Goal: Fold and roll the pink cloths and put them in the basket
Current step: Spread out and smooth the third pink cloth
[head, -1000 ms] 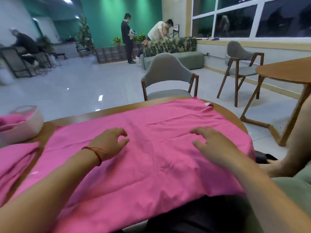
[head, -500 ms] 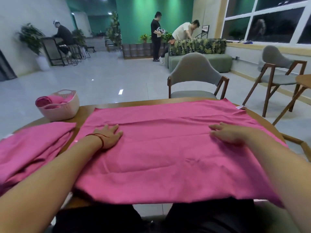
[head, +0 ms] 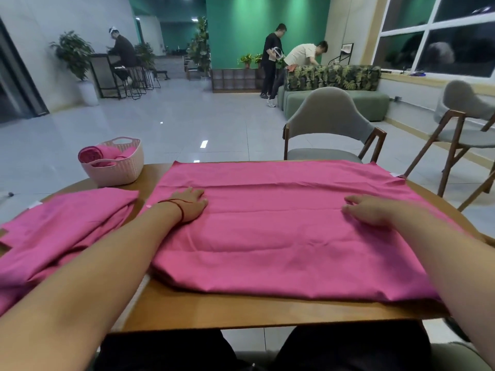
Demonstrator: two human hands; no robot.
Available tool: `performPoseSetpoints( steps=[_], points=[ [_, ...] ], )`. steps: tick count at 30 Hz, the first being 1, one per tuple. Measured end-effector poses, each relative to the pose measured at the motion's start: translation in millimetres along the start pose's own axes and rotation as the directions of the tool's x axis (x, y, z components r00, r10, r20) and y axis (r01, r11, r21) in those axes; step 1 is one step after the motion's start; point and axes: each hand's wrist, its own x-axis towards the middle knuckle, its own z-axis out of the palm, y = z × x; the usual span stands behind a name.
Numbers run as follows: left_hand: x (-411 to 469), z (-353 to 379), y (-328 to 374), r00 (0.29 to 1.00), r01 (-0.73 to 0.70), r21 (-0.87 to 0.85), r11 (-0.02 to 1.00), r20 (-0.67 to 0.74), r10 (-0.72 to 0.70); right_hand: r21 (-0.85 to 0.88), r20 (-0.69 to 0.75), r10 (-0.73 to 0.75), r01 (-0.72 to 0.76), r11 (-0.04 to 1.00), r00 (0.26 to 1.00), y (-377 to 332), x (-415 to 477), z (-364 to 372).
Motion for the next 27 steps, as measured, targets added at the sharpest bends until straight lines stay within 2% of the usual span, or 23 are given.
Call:
performPoseSetpoints(
  steps=[2,4,7,11,14,19,21,23,25,27],
  points=[
    [-25,-3,-5,0.999,-0.018,-0.047,0.999,-0.037,0.017,-0.062,-0.055,-0.025,0.022,0.998,0.998,-15,0,7],
    [-55,0,-15,0.997,-0.027,-0.054,0.998,-0.078,0.023,-0.111,-0.099,-0.115,0.104,0.988,0.988,-43,-7,14],
    [-105,11,-36,0.989,-0.015,-0.071,0.997,-0.146,0.004,-0.098,-0.117,-0.285,0.274,0.957,0.951,-99,-21,26],
    [-170,19,-57,0.968,-0.002,-0.19,0.982,-0.248,-0.046,-0.066,-0.106,-0.433,0.428,0.901,0.895,-177,-37,37],
    [-209,27,-66,0.926,0.072,-0.327,0.942,-0.328,-0.185,-0.04,-0.09,-0.54,0.538,0.842,0.837,-236,-52,47],
    [-225,47,-75,0.901,0.128,-0.488,0.864,-0.306,-0.306,-0.059,-0.085,-0.619,0.616,0.785,0.781,-293,-65,71],
    [-223,48,-73,0.897,0.066,-0.561,0.825,-0.33,-0.295,-0.075,-0.134,-0.617,0.613,0.787,0.775,-300,-68,83],
    [-218,44,-67,0.877,-0.062,-0.593,0.803,-0.416,-0.239,-0.057,-0.186,-0.603,0.604,0.795,0.775,-298,-67,92],
    [-213,39,-60,0.846,-0.181,-0.548,0.816,-0.51,-0.154,-0.047,-0.209,-0.598,0.603,0.797,0.774,-298,-64,97],
    [-205,35,-50,0.841,-0.239,-0.492,0.837,-0.536,-0.075,-0.049,-0.215,-0.597,0.602,0.797,0.773,-298,-61,99]
  ],
)
